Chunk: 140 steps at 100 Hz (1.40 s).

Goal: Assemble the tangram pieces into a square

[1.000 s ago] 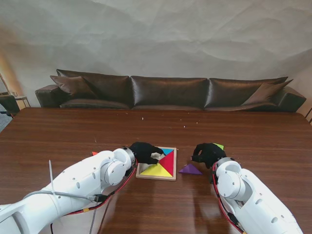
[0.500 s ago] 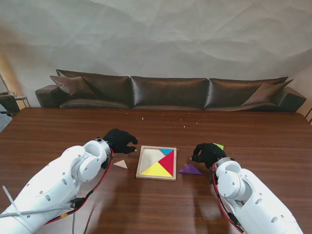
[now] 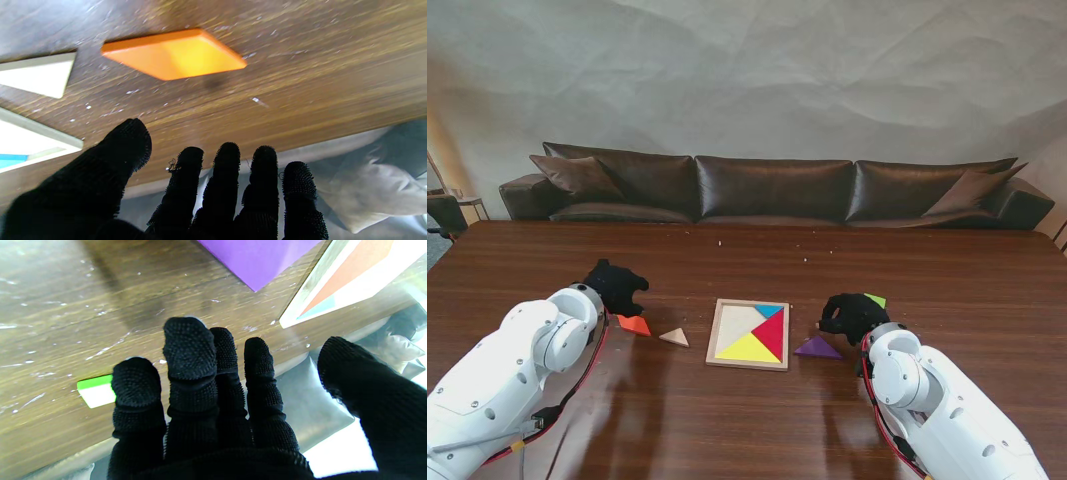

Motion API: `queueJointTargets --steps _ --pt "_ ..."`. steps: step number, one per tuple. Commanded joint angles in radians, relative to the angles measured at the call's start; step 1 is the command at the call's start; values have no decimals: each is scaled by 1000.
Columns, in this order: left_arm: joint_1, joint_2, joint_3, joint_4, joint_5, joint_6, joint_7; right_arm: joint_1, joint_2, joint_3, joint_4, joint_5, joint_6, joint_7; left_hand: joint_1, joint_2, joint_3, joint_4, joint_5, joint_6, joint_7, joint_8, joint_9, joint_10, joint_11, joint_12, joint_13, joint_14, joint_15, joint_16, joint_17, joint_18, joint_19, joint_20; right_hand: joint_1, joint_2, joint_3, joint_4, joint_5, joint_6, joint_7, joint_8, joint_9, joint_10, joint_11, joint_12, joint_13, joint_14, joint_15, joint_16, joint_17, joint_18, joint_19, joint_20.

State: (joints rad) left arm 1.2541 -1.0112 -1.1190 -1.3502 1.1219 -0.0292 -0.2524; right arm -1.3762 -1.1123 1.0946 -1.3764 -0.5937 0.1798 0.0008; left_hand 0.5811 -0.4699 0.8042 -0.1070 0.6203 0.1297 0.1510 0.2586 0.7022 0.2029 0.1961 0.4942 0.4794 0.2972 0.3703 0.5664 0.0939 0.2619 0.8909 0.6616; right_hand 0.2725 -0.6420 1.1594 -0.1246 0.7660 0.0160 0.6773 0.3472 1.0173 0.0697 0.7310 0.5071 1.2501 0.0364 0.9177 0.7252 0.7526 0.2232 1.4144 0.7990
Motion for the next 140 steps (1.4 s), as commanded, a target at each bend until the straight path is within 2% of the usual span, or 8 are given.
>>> queueJointTargets --steps 1,18,35,55,88,109,126,140 --pt "3 6 0 29 -2 17 -12 -1 -3 -4 -4 -4 -5 10 -35 -45 41 -16 -40 -14 -19 0 -41 8 -27 -26 -45 -8 -30 -18 -34 -15 -48 -16 -21 33 -8 6 18 8 20 0 27 12 6 -9 27 6 4 8 -9 -8 27 -1" --pt "-12 6 31 77 -10 42 19 -2 -3 -3 -6 -3 -5 9 -52 -66 56 -20 -113 -21 -61 -23 -110 12 -55 -56 -103 -14 -59 -30 -72 -32 -101 -30 -21 32 -8 6 18 7 19 -1 27 11 6 -9 27 10 4 9 -8 -8 27 -2" --pt "-28 8 59 105 -12 53 12 -4 -3 0 -8 -2 -4 10 -55 -95 76 -25 -161 -18 -87 -48 -146 8 -63 -73 -122 -20 -75 -40 -80 -41 -143 -43 -21 32 -8 6 18 8 20 0 28 13 5 -9 27 9 3 8 -7 -7 27 -2" --pt "-36 10 84 127 -16 51 23 -4 -3 0 -8 -1 -4 12 -62 -132 108 -35 -119 -49 -15 0 -157 -4 -61 -85 -115 -22 -80 -47 -73 -43 -151 -40 -21 33 -8 6 19 8 19 -1 29 12 5 -9 27 10 3 9 -7 -7 27 -2" --pt "-52 11 129 158 -17 70 38 -3 -3 -1 -2 3 -7 13 -49 -141 123 -33 -111 -58 50 103 -147 -14 -35 -68 -99 -25 -66 -44 -55 -50 -139 -43 -21 33 -8 6 18 8 20 0 30 11 6 -9 28 11 3 9 -8 -6 27 -2" --pt "-53 13 147 180 -14 72 59 -1 -3 -3 3 8 -10 15 -34 -153 147 -33 -126 -73 252 292 -133 -24 -11 -45 -86 -38 -45 -41 -43 -58 -96 -56 -21 32 -7 6 19 9 20 0 35 10 6 -9 28 11 3 9 -8 -6 27 -2" --pt "-49 11 160 201 -25 68 90 2 -4 -5 7 12 -13 16 -23 -161 167 -31 -147 -89 559 461 -104 -49 16 -30 -72 -44 -27 -38 -34 -57 -65 -64 -20 33 -7 6 18 10 20 -1 38 9 5 -9 29 11 4 9 -8 -6 27 -3" --pt "-45 11 167 212 -35 62 104 5 -3 -7 10 13 -16 20 -10 -172 180 -39 -138 -98 740 548 -51 -74 40 -24 -50 -46 -17 -40 -24 -54 -49 -71 -22 33 -7 5 17 9 20 -1 40 7 5 -9 29 11 3 9 -8 -6 27 -3"
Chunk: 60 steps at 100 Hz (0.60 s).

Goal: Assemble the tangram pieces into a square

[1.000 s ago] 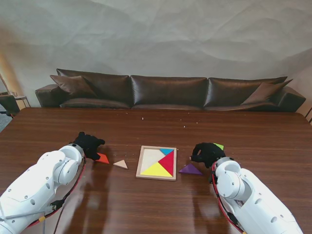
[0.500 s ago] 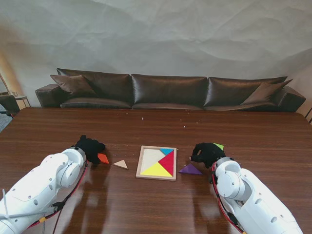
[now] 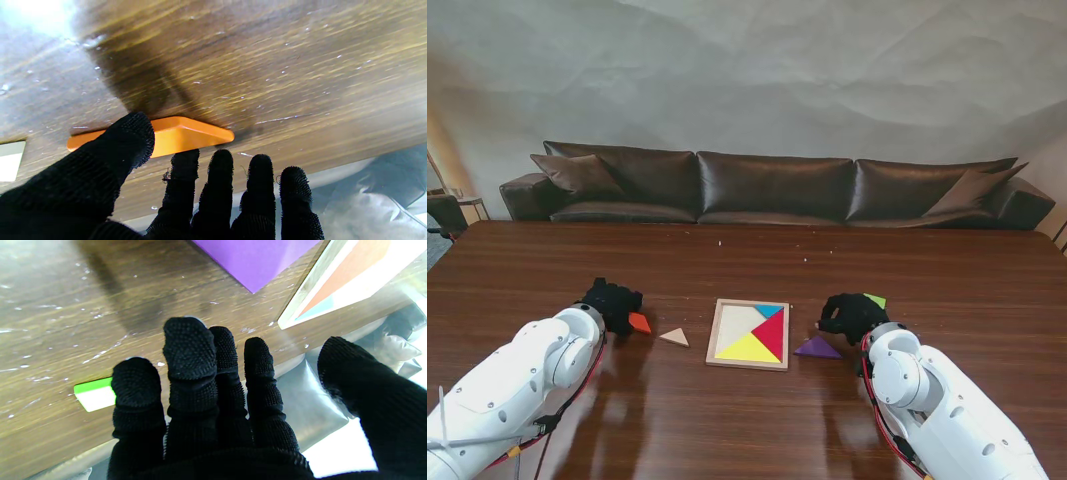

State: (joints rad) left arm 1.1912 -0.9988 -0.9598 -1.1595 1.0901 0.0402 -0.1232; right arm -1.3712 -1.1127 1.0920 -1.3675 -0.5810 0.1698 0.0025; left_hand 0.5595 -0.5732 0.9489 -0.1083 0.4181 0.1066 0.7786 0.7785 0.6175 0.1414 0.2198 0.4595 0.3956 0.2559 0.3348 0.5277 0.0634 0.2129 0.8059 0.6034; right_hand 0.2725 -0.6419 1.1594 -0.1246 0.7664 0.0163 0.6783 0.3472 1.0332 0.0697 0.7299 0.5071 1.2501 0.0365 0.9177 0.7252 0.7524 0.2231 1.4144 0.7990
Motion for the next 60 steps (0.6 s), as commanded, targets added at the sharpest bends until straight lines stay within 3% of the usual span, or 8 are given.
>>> queueJointTargets --steps 1,5,14,38,43,46,52,60 --pt "18 -2 9 22 -3 -8 -24 0 -2 -4 2 1 -6 19 17 -72 32 -46 66 -77 126 35 41 -13 18 11 36 -3 19 -2 7 -5 37 -15 -22 33 -7 5 17 9 19 -1 23 8 6 -9 29 11 3 9 -7 -6 27 -3" --pt "20 -2 10 24 -5 -9 -20 0 -2 -4 2 1 -7 20 37 -90 17 -79 72 -85 174 58 65 -18 25 12 46 -6 21 -5 12 -4 41 -18 -21 33 -7 6 17 9 19 -1 23 6 5 -9 28 11 3 9 -7 -6 27 -3" --pt "23 -3 10 28 -8 -12 -8 1 -2 -5 4 4 -8 21 76 -121 1 -112 86 -91 258 82 117 -31 38 14 71 -4 18 -13 27 2 51 -23 -21 35 -7 6 16 10 19 -1 23 8 5 -9 28 8 2 9 -7 -6 27 -3" --pt "27 -8 13 45 -24 -18 33 4 -1 -7 8 8 -11 28 146 -164 -3 -124 119 -89 352 51 293 -67 136 83 165 -4 15 -38 78 20 92 -37 -21 37 -8 6 13 9 19 -2 23 8 5 -9 29 9 3 9 -7 -6 27 -3" --pt "24 -9 17 54 -31 -20 46 4 -1 -7 9 9 -12 30 157 -170 -4 -124 124 -88 365 41 308 -75 174 130 176 -4 14 -43 84 22 101 -44 -21 37 -9 6 14 9 19 -1 23 8 5 -9 27 8 2 9 -7 -6 27 -3" --pt "22 -10 19 58 -35 -21 51 5 -1 -7 9 9 -12 31 166 -172 -5 -123 123 -88 372 31 325 -77 182 285 182 -5 11 -51 88 20 113 -61 -21 37 -9 6 14 10 19 -1 23 8 5 -9 27 10 2 9 -7 -6 27 -3" --pt "19 -12 22 66 -43 -24 59 5 -1 -7 10 10 -13 32 171 -175 -4 -123 125 -86 375 27 349 -85 209 423 197 -6 15 -54 96 19 122 -66 -21 38 -9 6 13 9 19 -2 22 8 5 -9 27 10 2 9 -7 -6 27 -3" --pt "15 -14 27 77 -55 -30 71 7 -1 -8 12 12 -15 32 186 -179 -5 -123 130 -86 378 22 377 -88 232 530 215 -2 25 -50 109 22 135 -67 -21 38 -9 7 14 9 20 -1 23 8 5 -8 27 9 2 9 -8 -7 27 -3"
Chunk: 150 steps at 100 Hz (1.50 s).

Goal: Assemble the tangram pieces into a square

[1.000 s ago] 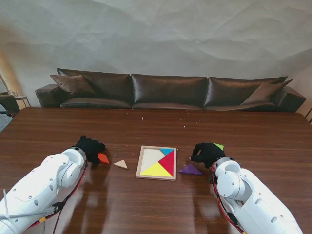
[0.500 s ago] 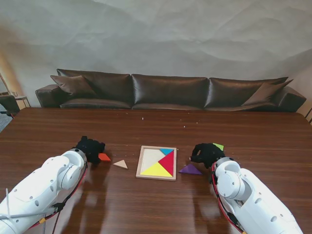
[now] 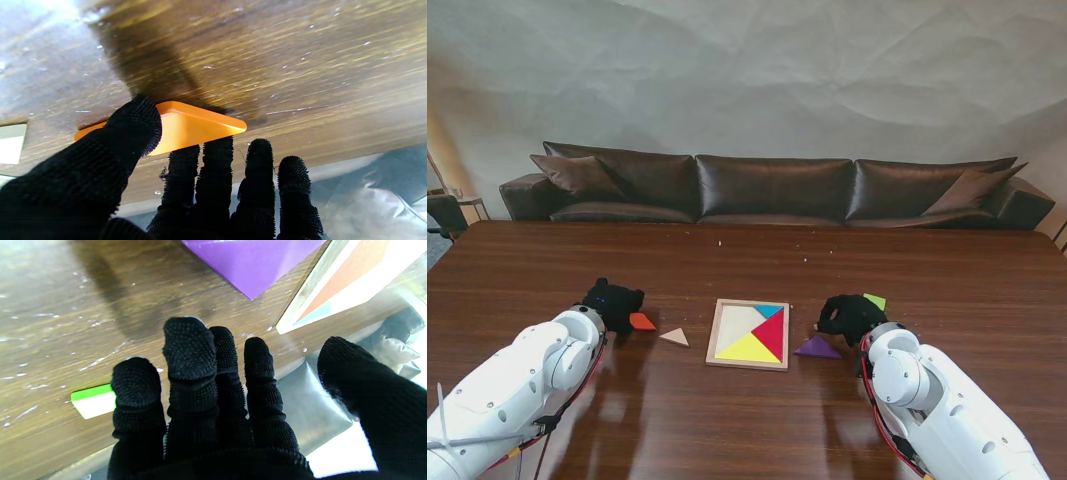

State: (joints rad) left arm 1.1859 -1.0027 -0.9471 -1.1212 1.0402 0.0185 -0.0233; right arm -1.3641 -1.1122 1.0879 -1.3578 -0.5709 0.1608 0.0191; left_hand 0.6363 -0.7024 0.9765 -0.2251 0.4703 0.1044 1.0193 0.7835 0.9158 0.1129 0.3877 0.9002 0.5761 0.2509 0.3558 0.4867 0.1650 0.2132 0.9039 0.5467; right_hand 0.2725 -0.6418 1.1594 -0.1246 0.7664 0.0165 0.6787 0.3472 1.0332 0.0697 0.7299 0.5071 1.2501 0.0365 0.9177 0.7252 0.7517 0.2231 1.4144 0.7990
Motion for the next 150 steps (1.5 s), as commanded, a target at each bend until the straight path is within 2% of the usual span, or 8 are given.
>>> queueJointTargets --steps 1,16,35,71,83,89,101,150 --pt "20 -10 15 40 -6 -9 -27 0 -2 -4 3 2 -6 16 110 -48 -33 -6 77 -84 138 17 81 -61 65 95 36 3 5 -9 10 22 38 -10 -21 38 -9 7 14 9 19 -1 22 9 5 -9 27 9 2 9 -7 -7 27 -3" --pt "14 -14 20 57 -24 -20 -7 4 -1 -6 9 5 -7 20 164 -62 -63 -2 91 -81 150 4 124 -67 62 235 81 10 39 12 44 43 72 -7 -20 37 -9 7 13 9 19 -1 22 8 5 -8 27 11 2 9 -7 -7 27 -3" --pt "13 -23 22 81 -54 -26 41 5 0 -8 12 6 -9 24 209 -84 -51 3 119 -66 169 -9 149 -64 148 315 135 15 64 23 95 72 94 -9 -22 38 -10 7 12 9 19 -2 21 8 5 -9 27 9 2 9 -7 -8 26 -3" --pt "6 -36 21 111 -103 -47 77 8 0 -11 16 7 -9 25 271 -84 -47 16 139 -55 184 -25 123 -38 258 349 234 -9 138 68 179 94 172 6 -22 41 -10 7 10 10 20 -2 22 10 6 -8 27 8 2 9 -7 -10 26 -3" --pt "4 -41 18 120 -117 -53 97 8 0 -12 17 7 -8 26 294 -94 -42 18 153 -45 186 -28 116 -53 343 391 272 -30 220 131 209 91 220 32 -22 40 -11 7 10 10 20 -3 20 8 6 -9 27 8 2 9 -7 -11 26 -4" --pt "2 -43 18 124 -124 -56 102 9 -1 -12 18 8 -8 25 306 -97 -39 19 164 -41 190 -31 110 -60 388 401 305 -32 244 239 227 86 242 46 -22 40 -11 7 10 10 20 -3 21 8 6 -9 27 9 2 9 -7 -11 26 -4" --pt "-1 -47 19 130 -138 -60 105 10 -1 -12 20 9 -8 24 313 -93 -40 21 169 -37 192 -33 107 -60 405 413 339 -32 272 291 249 80 268 59 -22 41 -11 8 9 11 20 -3 20 8 6 -9 27 9 2 9 -7 -12 26 -4" --pt "27 -58 -74 41 -197 -77 48 15 0 -18 28 12 -17 28 313 -12 -79 23 169 -18 165 -70 84 -34 399 435 318 -26 276 315 235 67 284 76 -23 44 -13 8 8 11 20 -3 19 8 6 -9 27 5 1 8 -7 -12 26 -4"
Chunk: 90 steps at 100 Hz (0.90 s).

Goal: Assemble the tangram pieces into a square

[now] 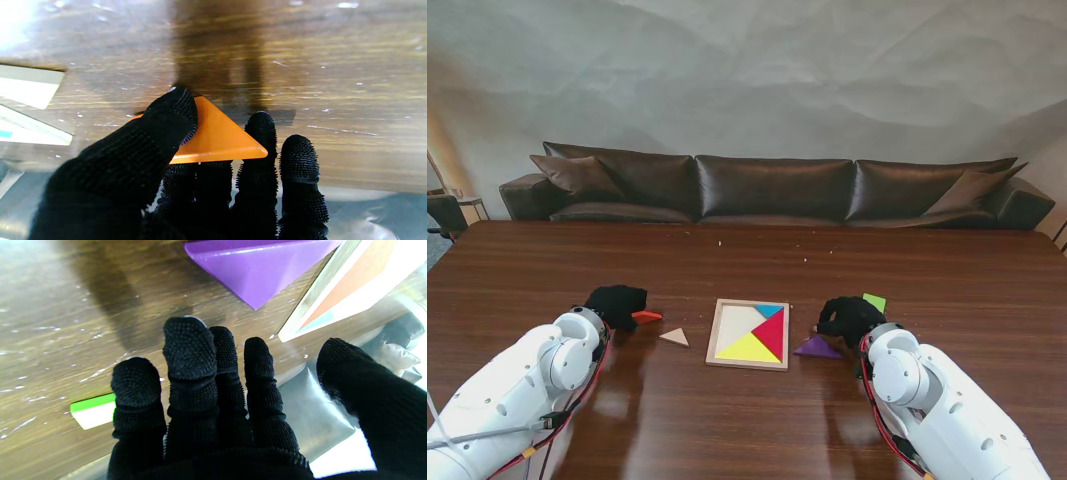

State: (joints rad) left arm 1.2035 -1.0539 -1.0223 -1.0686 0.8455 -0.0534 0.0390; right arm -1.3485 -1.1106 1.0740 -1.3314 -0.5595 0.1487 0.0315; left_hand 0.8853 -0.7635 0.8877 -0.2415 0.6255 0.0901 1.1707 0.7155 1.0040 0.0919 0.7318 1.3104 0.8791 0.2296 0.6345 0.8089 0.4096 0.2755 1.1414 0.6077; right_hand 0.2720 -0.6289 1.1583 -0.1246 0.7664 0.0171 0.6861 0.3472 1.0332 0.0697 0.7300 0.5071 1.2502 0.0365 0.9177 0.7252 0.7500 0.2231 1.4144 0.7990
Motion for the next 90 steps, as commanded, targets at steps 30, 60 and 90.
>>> queueJointTargets --steps 30,60,90 --pt "27 -17 -49 -86 -15 -17 -4 1 -2 -6 5 4 -8 16 73 67 2 37 33 0 11 -4 -2 -6 66 34 22 1 22 0 1 11 68 28 -22 32 -13 9 8 10 14 -3 18 10 6 -9 27 6 1 8 -5 -12 26 -4" --pt "53 -26 -74 -184 -74 -23 -43 2 -3 -5 3 5 -9 14 76 87 -11 35 26 15 -1 -3 -12 3 70 47 11 6 36 3 -12 20 75 40 -23 32 -13 9 8 9 14 -4 19 10 6 -9 28 5 1 8 -4 -15 24 -6" --pt "44 -37 3 -227 -167 -9 -94 6 -4 -4 -2 3 -3 9 73 116 -23 40 4 35 -12 15 -29 6 77 65 2 3 56 1 -18 24 79 50 -24 33 -14 9 8 11 14 -4 19 9 6 -9 28 5 0 7 -3 -16 25 -7"
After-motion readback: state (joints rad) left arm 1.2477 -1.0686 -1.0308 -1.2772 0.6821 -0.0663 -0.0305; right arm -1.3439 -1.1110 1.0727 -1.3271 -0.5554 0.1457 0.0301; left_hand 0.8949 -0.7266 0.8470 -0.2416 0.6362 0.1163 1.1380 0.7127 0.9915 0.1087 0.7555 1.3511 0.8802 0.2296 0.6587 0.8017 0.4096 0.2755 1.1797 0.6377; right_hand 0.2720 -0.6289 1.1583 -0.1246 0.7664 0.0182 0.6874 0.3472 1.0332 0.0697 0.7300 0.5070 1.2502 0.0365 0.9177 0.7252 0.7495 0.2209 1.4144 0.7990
